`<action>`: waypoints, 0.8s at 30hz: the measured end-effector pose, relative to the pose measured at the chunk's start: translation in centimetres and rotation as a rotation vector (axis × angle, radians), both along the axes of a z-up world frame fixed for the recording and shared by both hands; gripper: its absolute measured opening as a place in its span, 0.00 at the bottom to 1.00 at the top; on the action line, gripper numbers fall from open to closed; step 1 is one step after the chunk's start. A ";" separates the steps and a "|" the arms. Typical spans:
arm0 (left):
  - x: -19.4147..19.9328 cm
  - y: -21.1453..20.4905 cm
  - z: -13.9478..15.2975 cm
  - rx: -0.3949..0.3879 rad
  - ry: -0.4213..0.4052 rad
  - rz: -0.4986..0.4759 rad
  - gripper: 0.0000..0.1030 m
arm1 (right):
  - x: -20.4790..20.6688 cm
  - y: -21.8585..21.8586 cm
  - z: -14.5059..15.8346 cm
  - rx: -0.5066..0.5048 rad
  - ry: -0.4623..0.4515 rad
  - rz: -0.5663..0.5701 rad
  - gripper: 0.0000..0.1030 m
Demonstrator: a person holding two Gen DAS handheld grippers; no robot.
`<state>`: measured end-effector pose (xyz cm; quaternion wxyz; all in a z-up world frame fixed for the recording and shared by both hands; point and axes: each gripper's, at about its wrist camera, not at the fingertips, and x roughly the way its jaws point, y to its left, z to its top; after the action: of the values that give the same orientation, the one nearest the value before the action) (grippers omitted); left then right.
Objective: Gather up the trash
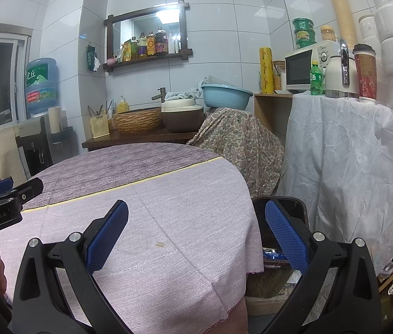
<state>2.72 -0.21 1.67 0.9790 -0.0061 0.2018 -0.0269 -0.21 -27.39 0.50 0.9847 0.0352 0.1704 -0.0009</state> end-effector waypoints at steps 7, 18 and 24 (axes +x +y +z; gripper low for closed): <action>0.0 0.2 0.0 0.006 -0.002 0.004 0.95 | 0.0 0.0 0.0 0.000 0.000 0.000 0.94; 0.0 0.3 0.0 0.002 -0.001 0.002 0.95 | 0.0 0.1 0.0 -0.001 0.000 -0.001 0.94; 0.0 0.4 0.0 0.003 -0.001 0.003 0.95 | 0.0 0.0 0.0 0.000 0.003 0.000 0.94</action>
<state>2.72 0.17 1.69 0.9792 -0.0048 0.2014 -0.0254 -0.18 -27.34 0.46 0.9845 0.0353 0.1720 -0.0010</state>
